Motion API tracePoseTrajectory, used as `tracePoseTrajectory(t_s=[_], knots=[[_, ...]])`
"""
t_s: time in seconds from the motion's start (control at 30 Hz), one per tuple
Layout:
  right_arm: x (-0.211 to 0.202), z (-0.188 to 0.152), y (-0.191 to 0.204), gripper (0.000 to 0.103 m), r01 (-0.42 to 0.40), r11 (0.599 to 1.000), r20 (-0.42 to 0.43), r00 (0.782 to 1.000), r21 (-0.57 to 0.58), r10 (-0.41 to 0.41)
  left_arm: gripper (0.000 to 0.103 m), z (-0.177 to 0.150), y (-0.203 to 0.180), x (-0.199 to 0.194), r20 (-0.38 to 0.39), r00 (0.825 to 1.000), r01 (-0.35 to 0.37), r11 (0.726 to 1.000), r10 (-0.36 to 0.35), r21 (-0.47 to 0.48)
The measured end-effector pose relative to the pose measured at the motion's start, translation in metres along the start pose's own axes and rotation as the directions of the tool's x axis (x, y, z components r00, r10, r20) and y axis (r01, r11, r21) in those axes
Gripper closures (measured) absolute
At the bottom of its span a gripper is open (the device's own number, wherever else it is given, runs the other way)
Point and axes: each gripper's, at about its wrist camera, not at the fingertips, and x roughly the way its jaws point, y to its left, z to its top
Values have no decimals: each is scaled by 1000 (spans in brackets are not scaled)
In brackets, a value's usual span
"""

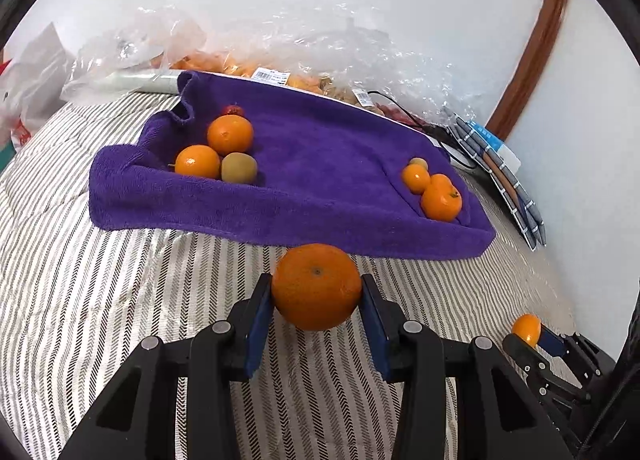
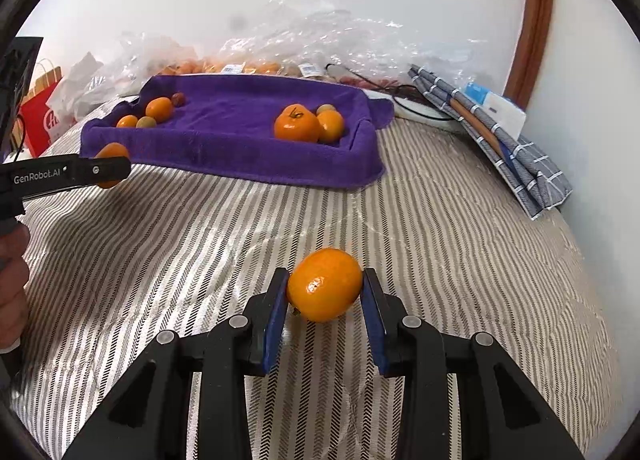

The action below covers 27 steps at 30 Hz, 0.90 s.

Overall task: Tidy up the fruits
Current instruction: 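Carry both oranges over the purple towel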

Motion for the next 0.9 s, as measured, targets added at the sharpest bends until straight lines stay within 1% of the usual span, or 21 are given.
tracePoseTrajectory(t_s=[0.13, 0.23, 0.3, 0.4, 0.47, 0.57, 0.67, 0.77, 0.9], knots=[[1, 0, 0, 67, -27, 1000, -8, 1000, -2, 27, 63, 0, -2, -5, 29, 1000, 0, 1000, 0, 10], [0, 0, -2, 67, -45, 999, -7, 999, 8, 45, 63, -2, -7, -9, 46, 999, -14, 999, 12, 40], [2, 1, -4, 67, -47, 999, -15, 999, 21, 48, 63, -1, -8, -8, 42, 999, -10, 999, 9, 45], [7, 2, -8, 67, -29, 998, -41, 999, 52, 31, 63, -2, -4, -7, 26, 1000, -3, 1000, 3, 25], [8, 2, -12, 67, -38, 996, -46, 998, 77, 42, 63, -3, -4, -6, 22, 1000, -14, 1000, 14, 23], [6, 2, -21, 67, -63, 990, -28, 997, 125, 67, 63, -3, -5, -4, 11, 999, -31, 999, 31, 31], [7, 2, -30, 67, -91, 981, -29, 995, 172, 98, 63, -4, -3, -9, 31, 999, -39, 999, 38, 26], [7, 2, -33, 67, -116, 975, -23, 992, 192, 123, 63, -4, -1, -12, 48, 998, -43, 999, 42, 21], [1, 1, -34, 67, -115, 973, 11, 993, 199, 115, 63, -4, -4, -9, 36, 999, -37, 999, 36, 35]])
